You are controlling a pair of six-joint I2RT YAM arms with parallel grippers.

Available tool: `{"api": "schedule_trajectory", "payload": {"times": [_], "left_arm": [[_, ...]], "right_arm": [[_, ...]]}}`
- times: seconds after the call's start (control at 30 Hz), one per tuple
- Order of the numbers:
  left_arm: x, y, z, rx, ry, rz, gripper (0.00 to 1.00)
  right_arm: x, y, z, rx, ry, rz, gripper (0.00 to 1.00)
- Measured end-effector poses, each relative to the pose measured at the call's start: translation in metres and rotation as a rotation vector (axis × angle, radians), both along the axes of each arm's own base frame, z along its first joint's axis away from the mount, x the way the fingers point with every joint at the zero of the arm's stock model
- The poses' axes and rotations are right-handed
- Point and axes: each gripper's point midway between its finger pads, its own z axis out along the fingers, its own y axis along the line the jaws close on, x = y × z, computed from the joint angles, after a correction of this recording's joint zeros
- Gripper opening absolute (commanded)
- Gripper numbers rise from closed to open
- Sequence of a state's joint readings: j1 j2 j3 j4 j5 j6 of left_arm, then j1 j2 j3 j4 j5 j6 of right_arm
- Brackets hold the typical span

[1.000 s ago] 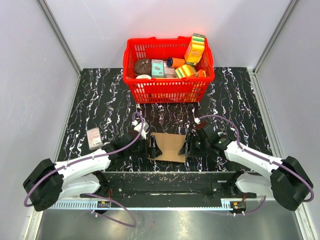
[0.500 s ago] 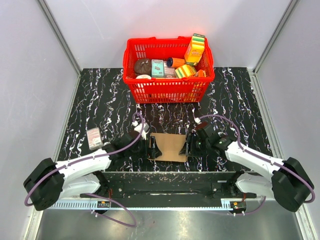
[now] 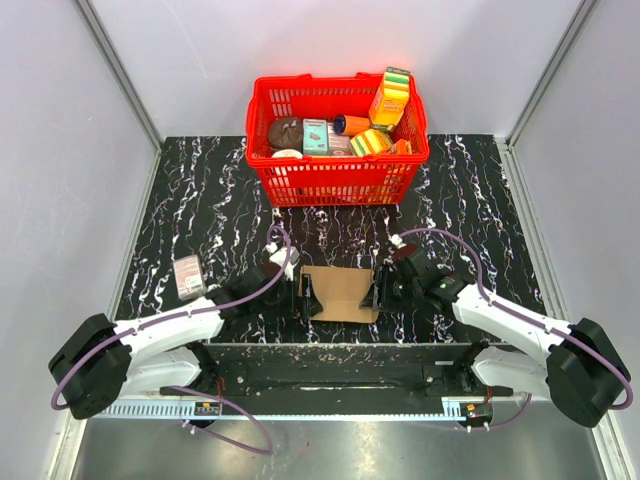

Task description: Fold the paper box

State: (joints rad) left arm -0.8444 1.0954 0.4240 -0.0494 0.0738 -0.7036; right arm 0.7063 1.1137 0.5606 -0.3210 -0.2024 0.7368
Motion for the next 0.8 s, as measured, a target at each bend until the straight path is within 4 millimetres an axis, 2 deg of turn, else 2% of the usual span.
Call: {"api": "schedule_trajectory", "payload": {"times": [0.27,0.8], "left_arm": [[0.000,0.001,-0.004,0.012,0.007,0.002,0.80],[0.000,0.001,-0.009,0.026,0.013,-0.001,0.78]], "right_arm": [[0.000,0.000,-0.003,-0.006,0.005,0.006,0.38],[-0.003,0.004,-0.011,0.004,0.033,0.013,0.33]]}}
